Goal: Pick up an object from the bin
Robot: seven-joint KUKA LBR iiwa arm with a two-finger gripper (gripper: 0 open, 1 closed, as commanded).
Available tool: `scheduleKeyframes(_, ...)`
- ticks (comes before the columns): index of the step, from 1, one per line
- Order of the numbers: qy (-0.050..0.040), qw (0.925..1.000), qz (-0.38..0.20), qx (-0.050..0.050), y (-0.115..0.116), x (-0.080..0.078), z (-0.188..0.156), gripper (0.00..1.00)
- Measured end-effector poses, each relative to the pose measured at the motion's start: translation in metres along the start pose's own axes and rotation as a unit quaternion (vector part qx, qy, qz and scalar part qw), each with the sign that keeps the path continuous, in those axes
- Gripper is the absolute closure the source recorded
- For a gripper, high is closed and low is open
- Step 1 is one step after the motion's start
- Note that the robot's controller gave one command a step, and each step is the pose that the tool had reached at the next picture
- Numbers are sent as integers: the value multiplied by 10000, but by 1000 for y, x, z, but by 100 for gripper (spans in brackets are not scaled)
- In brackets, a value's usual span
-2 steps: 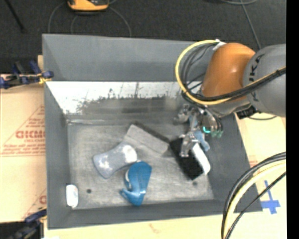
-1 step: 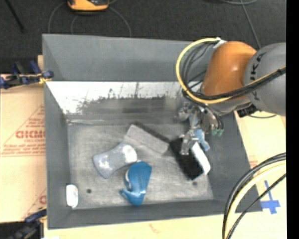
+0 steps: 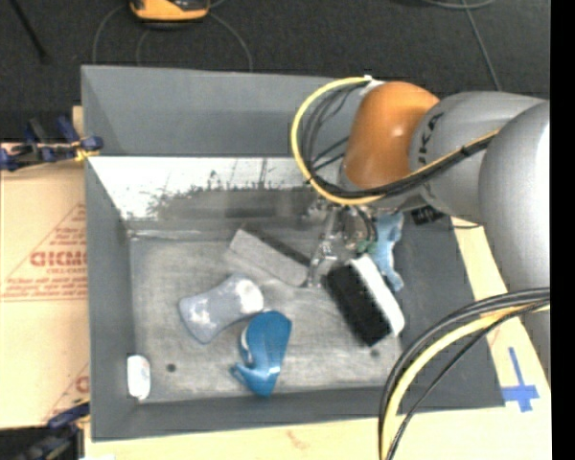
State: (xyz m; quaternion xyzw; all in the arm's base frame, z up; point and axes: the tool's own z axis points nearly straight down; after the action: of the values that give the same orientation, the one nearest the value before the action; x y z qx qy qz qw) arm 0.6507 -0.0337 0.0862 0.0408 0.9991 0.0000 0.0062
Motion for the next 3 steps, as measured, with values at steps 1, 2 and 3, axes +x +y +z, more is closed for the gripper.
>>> scheduleKeyframes(1,34,10000,50,1,2,1,5,0)
scheduleKeyframes(2,32,9957,-929,0,21,1,-13,0)
scheduleKeyframes(3,44,9968,792,4,24,6,8,0)
